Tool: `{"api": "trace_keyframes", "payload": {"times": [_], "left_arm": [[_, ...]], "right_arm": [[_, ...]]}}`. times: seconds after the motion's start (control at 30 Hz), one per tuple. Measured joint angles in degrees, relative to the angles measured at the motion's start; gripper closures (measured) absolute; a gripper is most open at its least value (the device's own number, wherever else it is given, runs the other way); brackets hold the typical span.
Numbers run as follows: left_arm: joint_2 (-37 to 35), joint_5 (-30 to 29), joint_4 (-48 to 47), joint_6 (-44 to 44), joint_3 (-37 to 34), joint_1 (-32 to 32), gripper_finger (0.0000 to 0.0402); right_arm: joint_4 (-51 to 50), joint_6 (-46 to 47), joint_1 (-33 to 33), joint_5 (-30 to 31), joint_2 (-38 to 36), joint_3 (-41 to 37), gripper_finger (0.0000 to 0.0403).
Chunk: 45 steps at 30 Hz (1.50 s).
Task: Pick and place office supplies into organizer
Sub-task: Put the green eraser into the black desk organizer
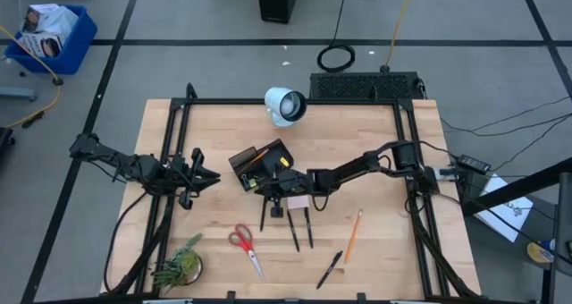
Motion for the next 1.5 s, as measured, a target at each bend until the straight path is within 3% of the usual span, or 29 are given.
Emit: {"api": "trace_keyframes", "payload": {"times": [0.53, 0.77, 1.03, 1.5], "left_arm": [[0.0, 0.0, 0.0, 0.0, 0.0, 0.0, 0.0339], [0.0, 0.0, 0.0, 0.0, 0.0, 0.0, 0.0339], [0.0, 0.0, 0.0, 0.0, 0.0, 0.0, 0.0339], [0.0, 0.0, 0.0, 0.0, 0.0, 0.0, 0.0339]], "right_arm": [[0.1, 4.2, -2.0, -1.7, 1.6, 0.0, 0.0403], [0.4, 4.2, -1.8, -2.9, 7.6, 6.6, 0.0403], [-0.3, 4.6, -1.2, -2.8, 7.7, 7.4, 0.0403], [2.6, 4.7, -2.0, 5.7, 7.6, 7.4, 0.0403]]}}
